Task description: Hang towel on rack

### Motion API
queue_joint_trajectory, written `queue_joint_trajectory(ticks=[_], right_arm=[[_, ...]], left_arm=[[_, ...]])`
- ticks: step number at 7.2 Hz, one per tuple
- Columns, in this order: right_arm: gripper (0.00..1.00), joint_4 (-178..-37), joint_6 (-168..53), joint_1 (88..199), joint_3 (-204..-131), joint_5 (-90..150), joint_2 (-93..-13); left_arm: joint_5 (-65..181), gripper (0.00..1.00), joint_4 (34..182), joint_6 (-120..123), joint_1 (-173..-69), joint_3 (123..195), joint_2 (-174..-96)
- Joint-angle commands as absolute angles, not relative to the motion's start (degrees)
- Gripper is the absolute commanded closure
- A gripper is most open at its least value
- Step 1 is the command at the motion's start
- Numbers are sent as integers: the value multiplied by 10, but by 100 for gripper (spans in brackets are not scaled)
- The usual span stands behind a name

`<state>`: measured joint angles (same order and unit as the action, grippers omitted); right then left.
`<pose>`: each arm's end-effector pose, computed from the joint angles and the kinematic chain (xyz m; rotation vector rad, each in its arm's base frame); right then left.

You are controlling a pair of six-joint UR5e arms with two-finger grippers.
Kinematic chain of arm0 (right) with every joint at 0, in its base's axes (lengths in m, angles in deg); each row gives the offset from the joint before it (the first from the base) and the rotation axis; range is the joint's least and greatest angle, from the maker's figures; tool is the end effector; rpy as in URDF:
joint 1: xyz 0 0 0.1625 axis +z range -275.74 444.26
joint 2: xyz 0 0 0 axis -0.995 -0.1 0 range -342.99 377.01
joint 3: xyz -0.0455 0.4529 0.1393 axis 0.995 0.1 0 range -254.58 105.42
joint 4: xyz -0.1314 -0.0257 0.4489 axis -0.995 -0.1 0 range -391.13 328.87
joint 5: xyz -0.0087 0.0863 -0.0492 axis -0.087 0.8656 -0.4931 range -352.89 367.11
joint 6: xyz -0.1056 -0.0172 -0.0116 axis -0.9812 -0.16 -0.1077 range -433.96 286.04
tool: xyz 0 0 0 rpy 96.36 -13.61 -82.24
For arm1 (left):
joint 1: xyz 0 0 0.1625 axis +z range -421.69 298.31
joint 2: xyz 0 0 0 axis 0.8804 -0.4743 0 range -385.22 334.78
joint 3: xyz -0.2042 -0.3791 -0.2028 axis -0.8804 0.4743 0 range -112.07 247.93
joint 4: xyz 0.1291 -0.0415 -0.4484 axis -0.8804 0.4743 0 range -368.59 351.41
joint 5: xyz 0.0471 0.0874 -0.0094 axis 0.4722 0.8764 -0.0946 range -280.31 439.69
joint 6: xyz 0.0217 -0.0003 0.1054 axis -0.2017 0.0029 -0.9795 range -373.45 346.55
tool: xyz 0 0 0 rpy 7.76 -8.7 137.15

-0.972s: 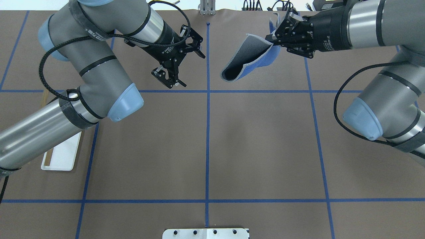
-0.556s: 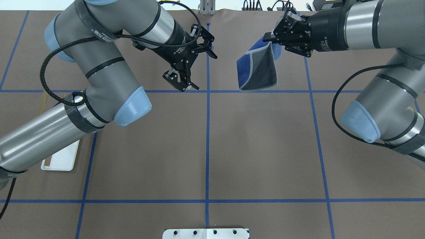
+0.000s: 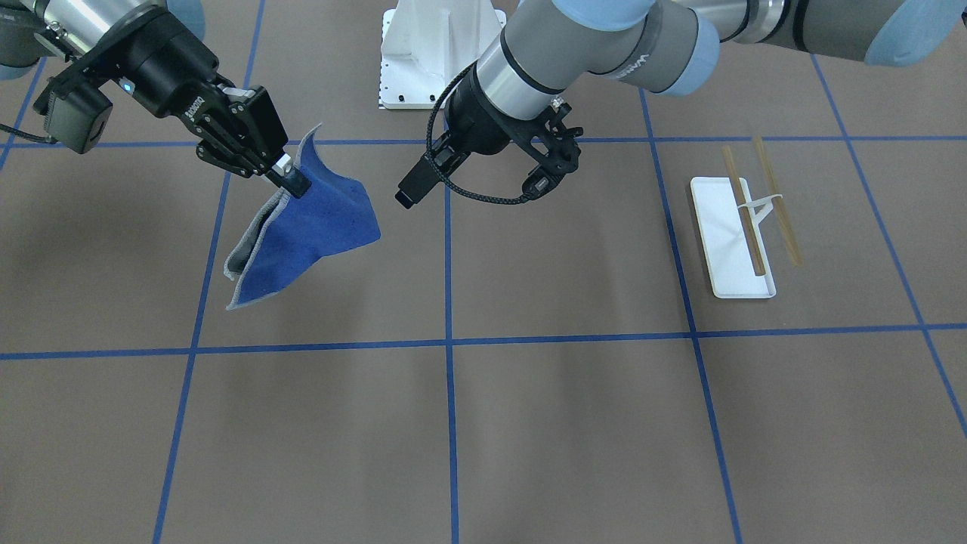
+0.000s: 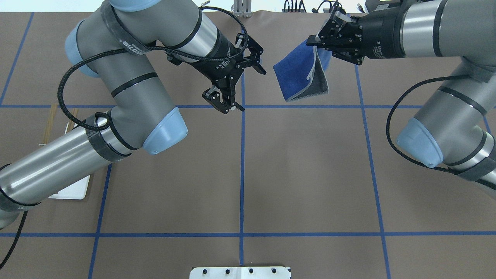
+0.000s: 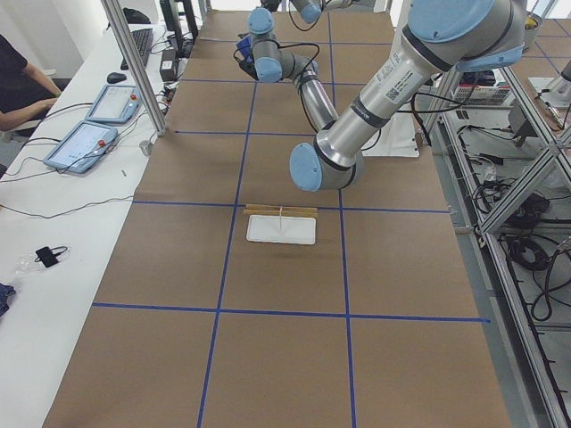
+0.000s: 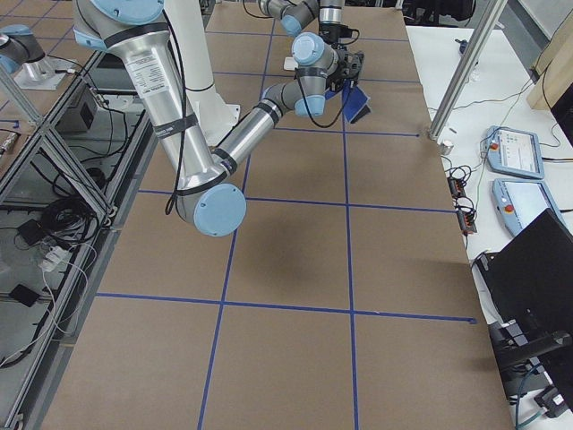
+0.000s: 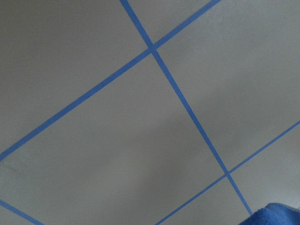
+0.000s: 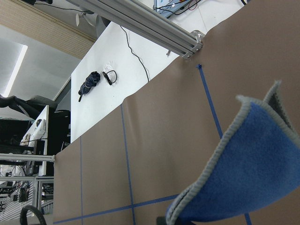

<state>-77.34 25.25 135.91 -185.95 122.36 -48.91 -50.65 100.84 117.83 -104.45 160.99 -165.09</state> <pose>-0.3086 -0.5309 0.1786 0.2318 -1.5629 0.4931 0.5023 -0.5513 0.0408 -0.6043 1.2425 -0.7934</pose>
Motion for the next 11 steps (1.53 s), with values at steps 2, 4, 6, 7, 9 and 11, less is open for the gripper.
queue_joint_trajectory(ticks=[2, 4, 6, 7, 9, 11], right_arm=[[100, -776, 210, 1353, -1868, 1238, -493], [100, -779, 101, 1334, -1881, 1254, -541], [100, -782, -5, 1303, -1901, 1251, -595], [100, -783, -59, 1284, -1906, 1245, -620], [100, -825, -197, 1266, -1922, 1244, -620], [100, -955, -274, 1261, -1950, 1240, -541]], left_arm=[[-506, 3, 1008, 1174, -1046, 1608, -1650], [-481, 3, 1010, 1161, -1051, 1608, -1648], [-481, 3, 1010, 1160, -1069, 1607, -1648], [-481, 3, 1011, 1160, -1076, 1607, -1648], [-481, 3, 1010, 1147, -1077, 1605, -1647], [-481, 3, 1011, 1136, -1077, 1604, -1647]])
